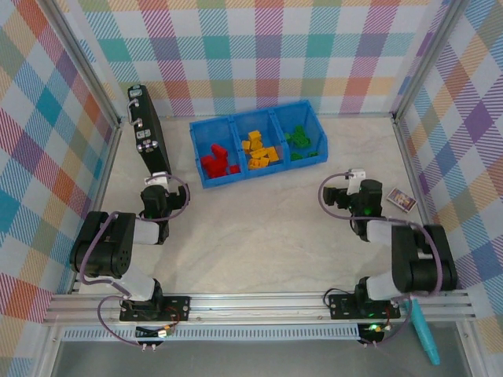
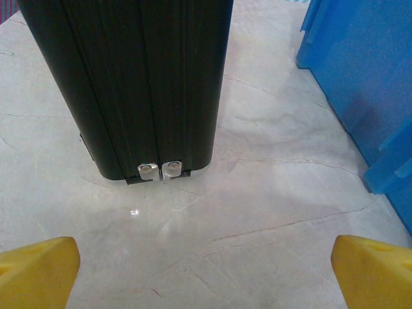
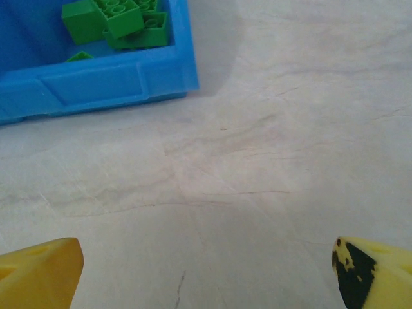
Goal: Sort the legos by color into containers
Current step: Reset both arms
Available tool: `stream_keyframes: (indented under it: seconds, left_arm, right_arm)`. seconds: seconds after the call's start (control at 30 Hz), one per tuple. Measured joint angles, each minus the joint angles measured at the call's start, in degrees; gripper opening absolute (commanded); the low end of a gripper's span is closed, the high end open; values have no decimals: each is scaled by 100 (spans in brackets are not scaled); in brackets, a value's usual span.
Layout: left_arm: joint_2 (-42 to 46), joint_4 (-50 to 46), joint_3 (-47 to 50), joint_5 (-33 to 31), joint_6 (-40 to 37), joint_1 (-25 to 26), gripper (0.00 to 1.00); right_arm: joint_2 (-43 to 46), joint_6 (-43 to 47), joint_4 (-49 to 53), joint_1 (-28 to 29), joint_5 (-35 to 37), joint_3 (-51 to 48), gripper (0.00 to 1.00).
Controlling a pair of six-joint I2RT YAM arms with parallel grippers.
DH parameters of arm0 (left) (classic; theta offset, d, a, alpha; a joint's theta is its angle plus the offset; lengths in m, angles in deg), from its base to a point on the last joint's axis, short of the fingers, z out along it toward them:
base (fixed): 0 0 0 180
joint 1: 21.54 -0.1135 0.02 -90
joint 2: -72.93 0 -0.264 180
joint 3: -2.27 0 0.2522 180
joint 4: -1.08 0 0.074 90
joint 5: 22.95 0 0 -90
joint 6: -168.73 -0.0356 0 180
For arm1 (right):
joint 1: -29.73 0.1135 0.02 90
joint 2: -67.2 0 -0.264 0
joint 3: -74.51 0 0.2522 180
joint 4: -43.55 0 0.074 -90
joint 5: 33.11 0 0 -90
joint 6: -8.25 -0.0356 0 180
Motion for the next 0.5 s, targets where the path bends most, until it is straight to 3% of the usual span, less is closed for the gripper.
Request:
stream_keyframes:
  seconds: [0.1,0.5]
  left_arm:
    - [0,-2,0,0,-17,7,100]
    - [0,-11,-33,-2,-85,114,100]
  right_arm:
    - [-372,-31,-258,-2,2,-20,99]
    - [-378,-136,-649,-66,-22,7,99]
